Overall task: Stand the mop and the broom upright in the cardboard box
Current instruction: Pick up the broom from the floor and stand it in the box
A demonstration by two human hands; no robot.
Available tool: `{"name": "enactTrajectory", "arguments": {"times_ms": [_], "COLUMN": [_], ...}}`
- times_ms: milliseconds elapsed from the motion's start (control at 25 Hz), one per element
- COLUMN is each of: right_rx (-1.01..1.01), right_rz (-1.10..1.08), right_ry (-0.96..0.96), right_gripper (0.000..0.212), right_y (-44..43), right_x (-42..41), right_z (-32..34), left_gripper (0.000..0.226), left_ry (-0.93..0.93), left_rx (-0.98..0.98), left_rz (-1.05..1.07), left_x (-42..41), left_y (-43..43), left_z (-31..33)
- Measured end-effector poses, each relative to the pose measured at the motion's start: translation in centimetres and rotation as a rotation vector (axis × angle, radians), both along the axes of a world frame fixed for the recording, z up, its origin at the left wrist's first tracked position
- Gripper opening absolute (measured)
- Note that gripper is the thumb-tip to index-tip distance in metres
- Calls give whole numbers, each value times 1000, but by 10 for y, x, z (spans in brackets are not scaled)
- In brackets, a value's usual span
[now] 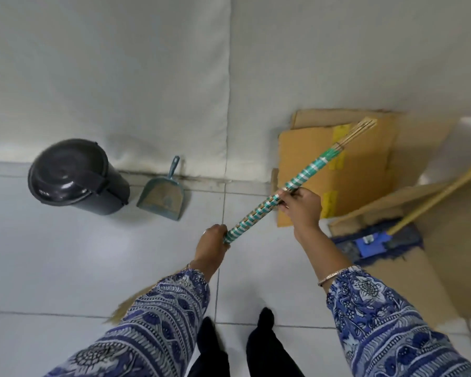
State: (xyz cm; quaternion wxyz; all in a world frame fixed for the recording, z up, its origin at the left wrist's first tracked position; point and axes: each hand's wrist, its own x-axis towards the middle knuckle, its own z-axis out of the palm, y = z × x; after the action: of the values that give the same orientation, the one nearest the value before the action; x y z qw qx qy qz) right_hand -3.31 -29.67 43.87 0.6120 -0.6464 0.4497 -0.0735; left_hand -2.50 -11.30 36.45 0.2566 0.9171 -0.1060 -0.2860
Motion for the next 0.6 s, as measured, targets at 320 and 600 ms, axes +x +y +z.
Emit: {"name": "enactTrajectory", "arguments": {"times_ms": [320,600], "right_rx": [-138,-284], "right_rz": [-41,-116], "right_ry": [-266,-376], "right_gripper": [5,8], "right_y": [-122,-284], "right_x": [-91,-222], "right_z": [191,273], "left_gripper": [22,17], "left_ry": [-157,-276], "left_rx": [-172,-284], "left_rz": [-158,-233], "left_x": [-55,-166], "left_y": [-139,-329], "left_z": [166,234]}}
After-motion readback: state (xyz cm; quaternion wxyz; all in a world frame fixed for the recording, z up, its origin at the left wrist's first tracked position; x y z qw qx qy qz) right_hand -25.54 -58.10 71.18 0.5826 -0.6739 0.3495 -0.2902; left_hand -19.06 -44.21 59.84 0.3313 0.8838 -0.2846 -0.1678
